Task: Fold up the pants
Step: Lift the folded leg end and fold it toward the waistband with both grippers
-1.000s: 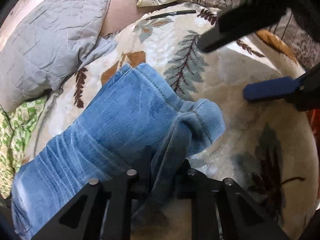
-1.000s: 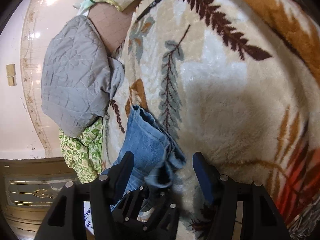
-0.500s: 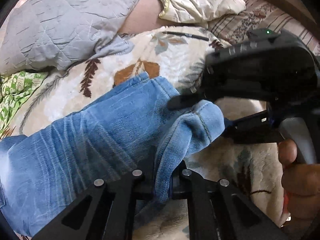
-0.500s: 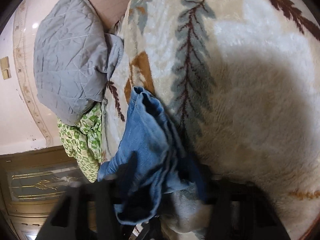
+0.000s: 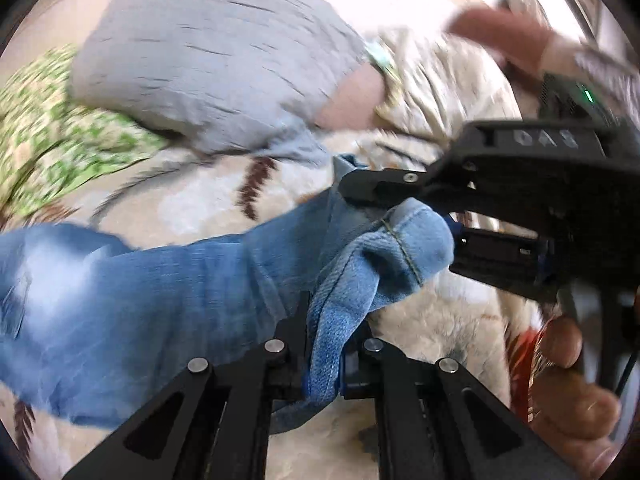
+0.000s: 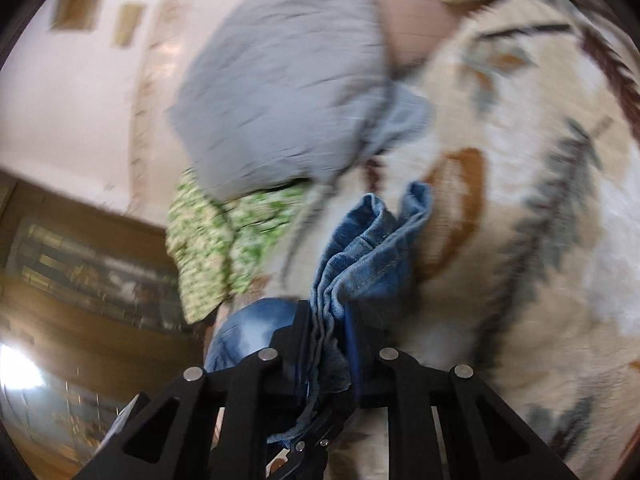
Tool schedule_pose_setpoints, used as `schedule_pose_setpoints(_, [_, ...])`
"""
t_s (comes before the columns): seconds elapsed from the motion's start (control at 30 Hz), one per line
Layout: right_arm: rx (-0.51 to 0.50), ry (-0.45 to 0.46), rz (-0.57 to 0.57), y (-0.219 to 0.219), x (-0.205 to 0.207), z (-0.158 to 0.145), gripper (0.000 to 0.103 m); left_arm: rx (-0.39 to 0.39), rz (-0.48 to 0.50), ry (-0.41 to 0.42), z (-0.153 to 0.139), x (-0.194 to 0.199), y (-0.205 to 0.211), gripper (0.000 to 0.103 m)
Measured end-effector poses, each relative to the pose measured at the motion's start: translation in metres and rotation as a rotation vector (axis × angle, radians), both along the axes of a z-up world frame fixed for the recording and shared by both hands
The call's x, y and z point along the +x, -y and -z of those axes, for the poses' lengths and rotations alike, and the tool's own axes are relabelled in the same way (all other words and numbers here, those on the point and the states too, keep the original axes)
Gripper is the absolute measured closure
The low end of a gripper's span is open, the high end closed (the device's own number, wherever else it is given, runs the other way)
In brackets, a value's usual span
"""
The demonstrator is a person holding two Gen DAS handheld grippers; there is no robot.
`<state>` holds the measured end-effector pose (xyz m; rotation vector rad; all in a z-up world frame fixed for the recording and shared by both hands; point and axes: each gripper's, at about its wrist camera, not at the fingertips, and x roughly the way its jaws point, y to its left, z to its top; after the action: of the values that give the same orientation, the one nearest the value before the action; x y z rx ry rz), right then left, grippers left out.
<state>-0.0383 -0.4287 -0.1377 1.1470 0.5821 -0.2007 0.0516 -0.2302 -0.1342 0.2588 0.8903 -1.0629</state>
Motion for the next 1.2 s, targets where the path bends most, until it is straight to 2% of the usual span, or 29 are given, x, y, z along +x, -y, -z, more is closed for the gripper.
schedule_pose_setpoints(0.13, [-0.061,0.073,-0.086,-0.032,0.025,-0.020,0.085,-0.067,-0.117,-0.071,-0.008,0.020,-0.041,0.094])
schedule_pose_setpoints(0.23, [-0.065,0.106,-0.151,-0.057,0.047,-0.023,0.085,-0.090,-0.179,-0.123,-0.005,0.032,-0.064,0.094])
schedule_pose_setpoints(0.37, [-0.082,0.108,-0.214,-0.083,0.074,-0.022,0.085,-0.126,-0.243,-0.189,0.002,0.051,-0.092,0.094])
schedule_pose_setpoints(0.43, [-0.091,0.104,-0.243,-0.097,0.090,-0.019,0.085,-0.144,-0.271,-0.261,0.011,0.063,-0.106,0.094])
schedule_pose_setpoints(0.6, [-0.103,0.085,-0.308,-0.126,0.123,-0.003,0.085,-0.157,-0.341,-0.321,0.031,0.082,-0.135,0.094])
schedule_pose_setpoints(0.67, [-0.120,0.070,-0.327,-0.137,0.133,0.000,0.079,-0.178,-0.348,-0.365,0.042,0.090,-0.145,0.093])
schedule_pose_setpoints(0.73, [-0.113,0.075,-0.336,-0.141,0.134,0.002,0.079,-0.164,-0.379,-0.401,0.058,0.099,-0.154,0.093])
schedule_pose_setpoints(0.8, [-0.129,0.073,-0.313,-0.140,0.130,-0.001,0.070,-0.179,-0.370,-0.485,0.073,0.107,-0.159,0.093])
schedule_pose_setpoints(0.87, [-0.158,0.061,-0.269,-0.132,0.120,-0.005,0.020,-0.193,-0.364,-0.528,0.085,0.113,-0.164,0.093])
schedule_pose_setpoints(1.0, [-0.178,0.018,-0.159,-0.109,0.100,-0.003,0.019,-0.220,-0.348,-0.554,0.089,0.116,-0.170,0.093])
schedule_pose_setpoints(1.13, [-0.128,-0.085,-0.064,-0.087,0.077,0.024,0.020,-0.238,-0.337,-0.529,0.074,0.119,-0.171,0.093])
schedule_pose_setpoints(1.2, [-0.097,-0.131,-0.044,-0.082,0.071,0.039,0.021,-0.211,-0.323,-0.522,0.072,0.121,-0.169,0.092])
